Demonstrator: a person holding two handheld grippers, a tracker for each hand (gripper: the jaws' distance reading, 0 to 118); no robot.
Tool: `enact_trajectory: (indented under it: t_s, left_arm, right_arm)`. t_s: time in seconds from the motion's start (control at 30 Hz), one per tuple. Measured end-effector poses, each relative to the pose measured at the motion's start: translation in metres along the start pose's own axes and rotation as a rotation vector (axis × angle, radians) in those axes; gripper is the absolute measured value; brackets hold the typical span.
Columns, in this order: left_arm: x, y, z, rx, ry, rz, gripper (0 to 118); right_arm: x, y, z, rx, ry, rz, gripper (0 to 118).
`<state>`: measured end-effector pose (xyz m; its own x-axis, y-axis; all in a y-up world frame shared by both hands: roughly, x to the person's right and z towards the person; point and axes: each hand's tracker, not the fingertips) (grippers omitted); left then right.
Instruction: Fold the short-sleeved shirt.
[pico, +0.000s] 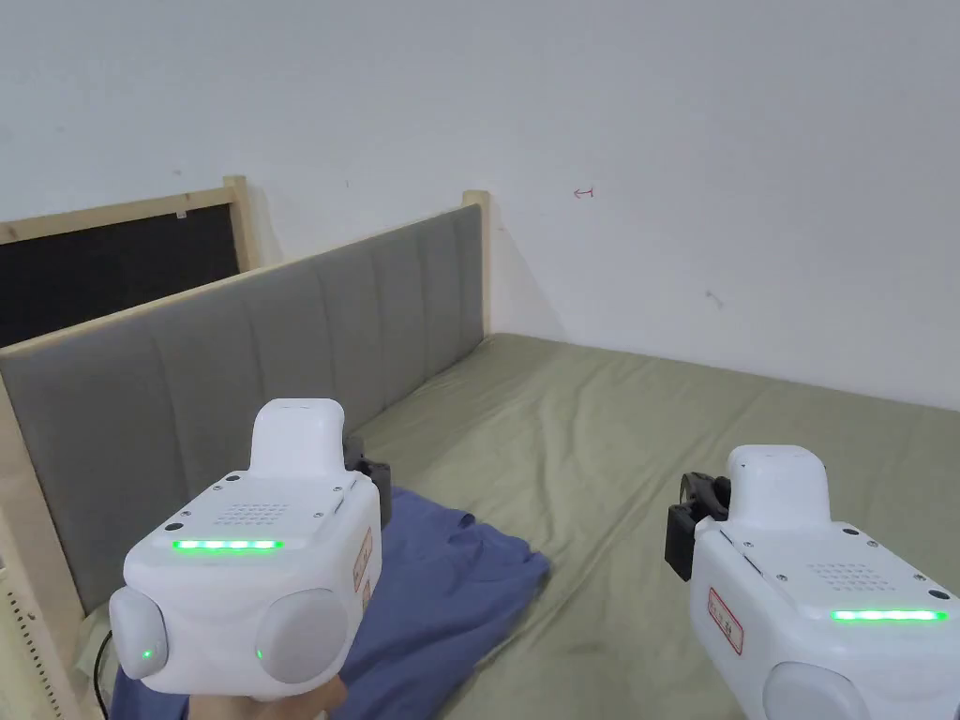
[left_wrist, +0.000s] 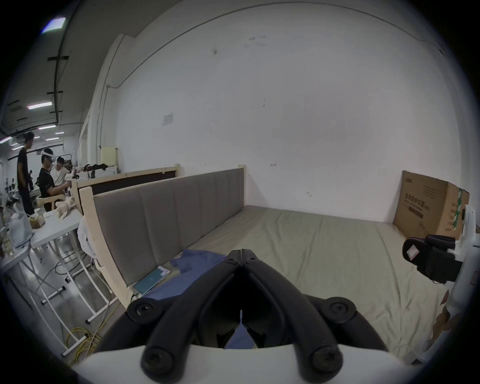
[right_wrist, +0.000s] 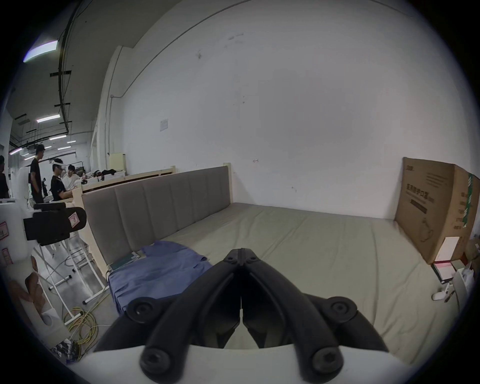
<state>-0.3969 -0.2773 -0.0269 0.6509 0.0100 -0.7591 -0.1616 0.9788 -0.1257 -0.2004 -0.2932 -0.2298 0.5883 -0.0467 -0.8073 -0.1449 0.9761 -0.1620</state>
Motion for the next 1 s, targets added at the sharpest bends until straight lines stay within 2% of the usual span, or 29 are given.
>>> enact_trajectory:
  t_s: [0.1, 0.37, 0.4, 0.43, 0.5, 0.63, 0.9, 0.93, 0.97, 1.0]
  left_arm:
    - [-0.004, -0.013, -0.028, -0.084, 0.027, -0.018, 0]
    - [-0.014, -0.093, -0.155, -0.477, -0.015, 0.090, 1]
    - [-0.015, -0.103, -0.170, -0.520, 0.000, 0.104, 9]
    - [-0.017, -0.112, -0.185, -0.554, 0.034, 0.115, 31]
    - [-0.019, -0.125, -0.211, -0.594, 0.031, 0.117, 84]
    - [-0.018, -0.139, -0.260, -0.671, 0.058, 0.065, 103]
    - [-0.023, -0.194, -0.337, -0.892, 0.083, 0.045, 106]
    - [-0.024, -0.199, -0.335, -0.866, 0.077, 0.049, 106]
    - [-0.021, -0.194, -0.329, -0.830, 0.085, 0.041, 106]
    - [-0.019, -0.188, -0.329, -0.853, 0.086, 0.027, 98]
  right_arm:
    - [-0.001, -0.007, -0.009, -0.032, 0.004, 0.000, 0]
    - [0.019, -0.040, -0.043, -0.161, -0.013, -0.034, 0]
    - [0.023, -0.044, -0.048, -0.180, -0.017, -0.033, 0]
    - [0.026, -0.049, -0.054, -0.197, -0.023, -0.032, 0]
    - [0.033, -0.057, -0.066, -0.231, -0.033, -0.037, 0]
    - [0.049, -0.074, -0.089, -0.299, -0.047, -0.082, 0]
    - [0.069, -0.096, -0.112, -0.378, -0.082, -0.100, 0]
    - [0.071, -0.097, -0.112, -0.386, -0.083, -0.105, 0]
    - [0.072, -0.098, -0.113, -0.391, -0.084, -0.108, 0]
    - [0.073, -0.100, -0.113, -0.395, -0.086, -0.113, 0]
